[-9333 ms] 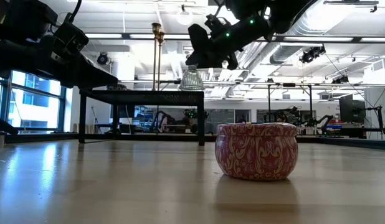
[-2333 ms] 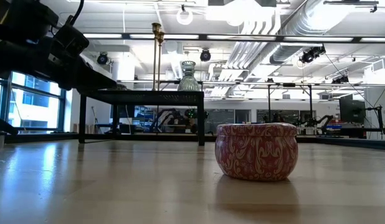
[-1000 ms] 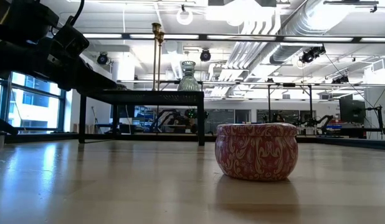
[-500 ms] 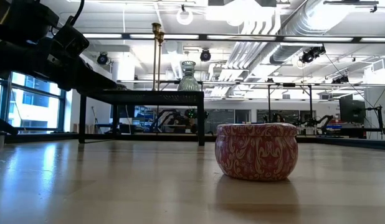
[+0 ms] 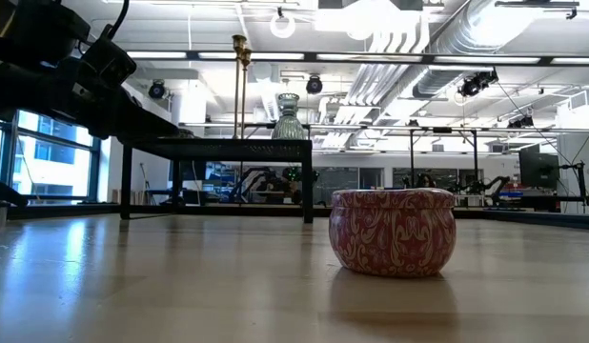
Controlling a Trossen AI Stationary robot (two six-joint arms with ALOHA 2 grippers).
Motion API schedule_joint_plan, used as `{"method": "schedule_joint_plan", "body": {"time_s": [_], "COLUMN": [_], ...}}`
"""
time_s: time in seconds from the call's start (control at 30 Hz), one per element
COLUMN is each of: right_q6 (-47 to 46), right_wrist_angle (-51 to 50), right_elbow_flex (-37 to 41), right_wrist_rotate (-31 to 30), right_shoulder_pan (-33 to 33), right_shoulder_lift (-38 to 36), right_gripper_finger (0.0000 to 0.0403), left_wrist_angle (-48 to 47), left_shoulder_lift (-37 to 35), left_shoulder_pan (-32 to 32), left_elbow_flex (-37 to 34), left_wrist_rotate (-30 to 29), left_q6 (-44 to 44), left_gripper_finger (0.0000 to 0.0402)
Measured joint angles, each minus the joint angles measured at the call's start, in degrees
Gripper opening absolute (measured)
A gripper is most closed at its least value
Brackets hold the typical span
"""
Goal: Pick & Place candle stick holders
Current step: Put the gold candle holder on the shelf aligned with the other gold candle holders
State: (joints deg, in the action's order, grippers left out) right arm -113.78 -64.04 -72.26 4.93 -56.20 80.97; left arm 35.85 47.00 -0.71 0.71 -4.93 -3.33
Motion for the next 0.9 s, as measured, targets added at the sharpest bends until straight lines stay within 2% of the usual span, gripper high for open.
{"method": "schedule_joint_plan", "body": {"time_s": [0.1,0.27,0.37,0.5,0.73,0.9], "right_q6": [4.3,18.1,28.5,47.0,76.7,92.2], "right_wrist_angle": [-1.3,-1.4,-1.2,-0.2,-1.2,-7.5], "right_elbow_flex": [-3.0,-8.3,-11.2,-15.2,-25.4,-37.6], "right_wrist_rotate": [-1.9,-4.6,-5.9,-4.9,0.5,-0.9], "right_shoulder_pan": [2.9,11.0,17.8,28.4,44.3,51.3], "right_shoulder_lift": [0.0,0.0,0.0,2.3,14.9,27.3], "right_gripper_finger": [0.0153,0.013,0.013,0.0145,0.0135,0.0143], "left_wrist_angle": [0.0,0.0,0.0,0.0,0.0,0.0], "left_shoulder_lift": [0.0,0.0,0.0,0.0,0.0,0.0], "left_shoulder_pan": [0.0,0.0,0.0,0.0,0.0,0.0], "left_elbow_flex": [0.0,0.0,0.0,0.0,0.0,0.0], "left_wrist_rotate": [0.0,0.0,0.0,0.0,0.0,0.0], "left_q6": [0.0,0.0,0.0,0.0,0.0,0.0], "left_gripper_finger": [0.0003,0.0003,0.0003,0.0003,0.0003,0.0003]}}
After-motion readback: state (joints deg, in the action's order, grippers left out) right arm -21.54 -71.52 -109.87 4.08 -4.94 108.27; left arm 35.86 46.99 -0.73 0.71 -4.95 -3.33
